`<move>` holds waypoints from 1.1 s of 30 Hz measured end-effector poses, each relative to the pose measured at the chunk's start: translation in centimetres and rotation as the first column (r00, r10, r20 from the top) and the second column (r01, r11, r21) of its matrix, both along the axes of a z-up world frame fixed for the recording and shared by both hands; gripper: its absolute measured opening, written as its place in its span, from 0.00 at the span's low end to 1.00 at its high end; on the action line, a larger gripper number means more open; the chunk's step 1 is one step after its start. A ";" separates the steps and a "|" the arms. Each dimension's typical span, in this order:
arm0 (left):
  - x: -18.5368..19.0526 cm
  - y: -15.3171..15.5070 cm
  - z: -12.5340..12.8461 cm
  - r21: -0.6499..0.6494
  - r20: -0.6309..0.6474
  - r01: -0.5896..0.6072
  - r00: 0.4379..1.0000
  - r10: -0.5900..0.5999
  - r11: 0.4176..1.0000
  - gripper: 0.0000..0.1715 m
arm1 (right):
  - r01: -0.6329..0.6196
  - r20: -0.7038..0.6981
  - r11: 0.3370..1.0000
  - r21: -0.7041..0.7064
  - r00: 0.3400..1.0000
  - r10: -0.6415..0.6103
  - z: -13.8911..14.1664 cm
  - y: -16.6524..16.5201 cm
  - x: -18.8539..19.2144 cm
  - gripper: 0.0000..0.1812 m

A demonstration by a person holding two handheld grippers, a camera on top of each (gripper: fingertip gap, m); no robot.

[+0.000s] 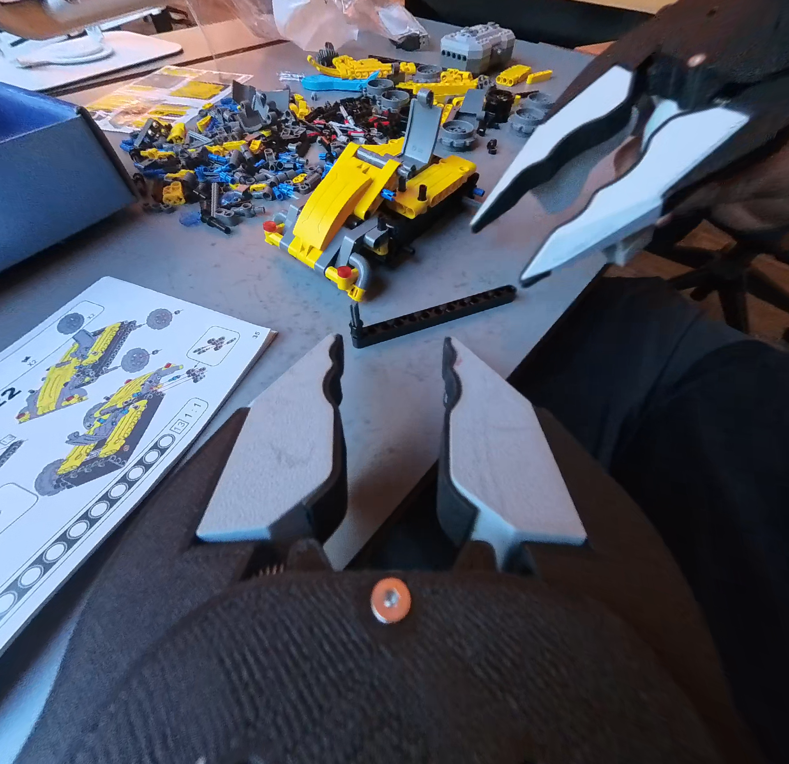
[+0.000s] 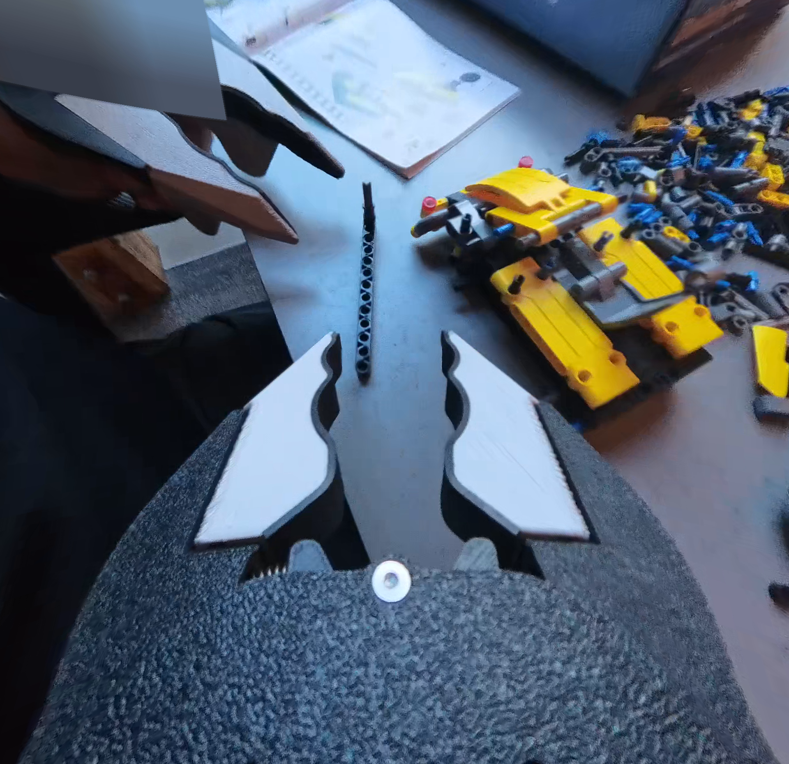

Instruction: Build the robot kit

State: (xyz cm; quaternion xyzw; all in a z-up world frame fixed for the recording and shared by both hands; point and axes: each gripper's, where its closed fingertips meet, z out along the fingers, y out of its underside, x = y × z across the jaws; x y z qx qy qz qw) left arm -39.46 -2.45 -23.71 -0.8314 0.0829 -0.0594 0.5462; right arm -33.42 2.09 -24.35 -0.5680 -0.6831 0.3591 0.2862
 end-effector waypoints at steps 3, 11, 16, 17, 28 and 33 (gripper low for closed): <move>0.1 -0.1 -0.3 -0.016 0.000 0.008 1.000 -0.008 1.000 0.25 | -0.010 0.064 0.999 0.049 0.998 0.007 -1.1 -0.3 -0.9 0.24; 1.5 -0.4 0.1 -0.024 0.036 0.055 0.998 -0.054 0.998 0.26 | -0.040 0.144 0.999 0.006 0.989 0.038 -2.0 -0.8 -1.0 0.15; 2.1 -0.6 0.2 -0.022 0.012 0.084 0.996 -0.084 0.996 0.26 | -0.081 0.163 0.997 -0.009 0.983 0.082 -2.1 -1.2 -0.7 0.05; 2.1 -0.7 0.3 -0.023 0.017 0.087 0.996 -0.086 0.996 0.26 | -0.082 0.167 0.997 -0.010 0.983 0.082 -2.1 -1.2 -0.7 0.05; 2.0 -1.2 1.2 -0.011 0.102 0.107 0.989 -0.106 0.994 0.26 | -0.101 0.214 0.995 0.012 0.972 0.097 -2.1 0.3 0.2 0.04; 2.0 -1.2 1.1 -0.021 0.129 0.107 0.986 -0.104 0.994 0.24 | -0.121 0.243 0.992 0.031 0.964 0.110 -2.1 1.2 1.4 0.04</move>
